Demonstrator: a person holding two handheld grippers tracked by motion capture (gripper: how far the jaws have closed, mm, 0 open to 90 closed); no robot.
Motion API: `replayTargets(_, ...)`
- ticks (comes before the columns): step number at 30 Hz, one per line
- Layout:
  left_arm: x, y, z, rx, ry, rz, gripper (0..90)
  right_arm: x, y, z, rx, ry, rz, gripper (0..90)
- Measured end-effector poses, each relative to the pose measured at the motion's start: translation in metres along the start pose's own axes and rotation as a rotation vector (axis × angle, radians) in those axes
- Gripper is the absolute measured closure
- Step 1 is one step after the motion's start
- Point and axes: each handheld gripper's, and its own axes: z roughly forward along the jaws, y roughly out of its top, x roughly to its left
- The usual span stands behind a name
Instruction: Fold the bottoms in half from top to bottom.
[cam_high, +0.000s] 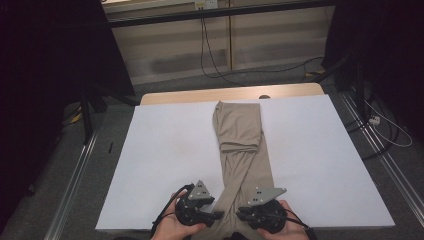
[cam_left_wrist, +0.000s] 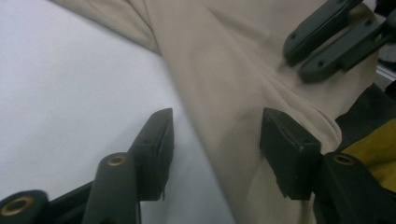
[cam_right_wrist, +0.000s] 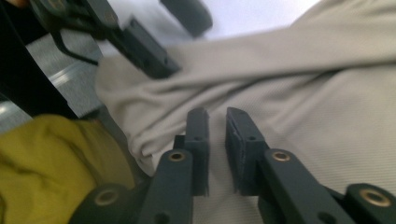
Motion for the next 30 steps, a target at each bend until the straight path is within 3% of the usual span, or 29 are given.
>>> replayTargets(1, 0.000, 0.000, -0.001, 0.004, 0.014, -0.001, 59.6, 0.001, -0.002, 0.001, -0.013, 0.001, -0.006, 73.4)
replayTargets(2, 0.001, 0.000, -0.002, 0.007, -0.004, -0.004, 65.9, 0.002, -0.002, 0.000, -0.014, 0.005, -0.006, 69.1)
replayTargets(4, 0.002, -0.002, -0.001, 0.004, -0.081, -0.029, 89.3, 0.007, -0.002, 0.001, -0.015, -0.002, -0.016, 64.1)
replayTargets(5, 0.001, 0.000, -0.002, 0.015, -0.082, -0.021, 89.7, 0.009, -0.002, 0.002, -0.018, -0.009, -0.031, 63.6)
replayTargets(6, 0.002, 0.001, -0.002, 0.014, -0.112, -0.034, 90.0, 0.011, -0.002, 0.003, -0.024, -0.012, -0.040, 64.0)
replayTargets(8, 0.001, 0.002, -0.003, -0.012, -0.160, -0.077, 90.0, 0.015, -0.001, 0.006, -0.026, -0.036, -0.055, 69.6)
replayTargets(10, 0.000, 0.004, -0.006, -0.042, -0.176, -0.086, 90.0, 0.017, 0.000, 0.006, -0.029, -0.032, -0.056, 73.9)
replayTargets(11, -0.002, 0.005, -0.008, -0.061, -0.188, -0.096, 90.0, 0.017, 0.000, 0.006, -0.031, -0.020, -0.051, 78.8)
replayTargets(13, -0.004, 0.007, -0.011, -0.093, -0.209, -0.109, 90.0, 0.017, -0.001, 0.005, -0.026, 0.056, -0.027, 82.6)
replayTargets(16, -0.009, 0.009, -0.012, -0.118, -0.241, -0.103, 90.0, 0.017, 0.000, -0.002, -0.019, 0.040, -0.044, 78.2)
replayTargets(19, -0.014, 0.012, -0.009, -0.132, -0.254, -0.097, 90.0, 0.002, 0.002, -0.015, -0.070, -0.009, 0.010, 74.6)
replayTargets(22, -0.022, 0.015, -0.001, -0.112, -0.278, -0.082, 90.0, -0.014, 0.005, -0.023, -0.124, -0.068, 0.079, 67.2)
replayTargets(26, -0.030, 0.017, 0.013, -0.082, -0.288, -0.054, 90.0, -0.027, 0.012, -0.018, -0.151, -0.093, 0.121, 62.5)
replayTargets(30, -0.031, 0.013, 0.021, -0.052, -0.302, -0.058, 87.7, -0.024, 0.014, -0.004, -0.111, -0.106, 0.117, 55.1)
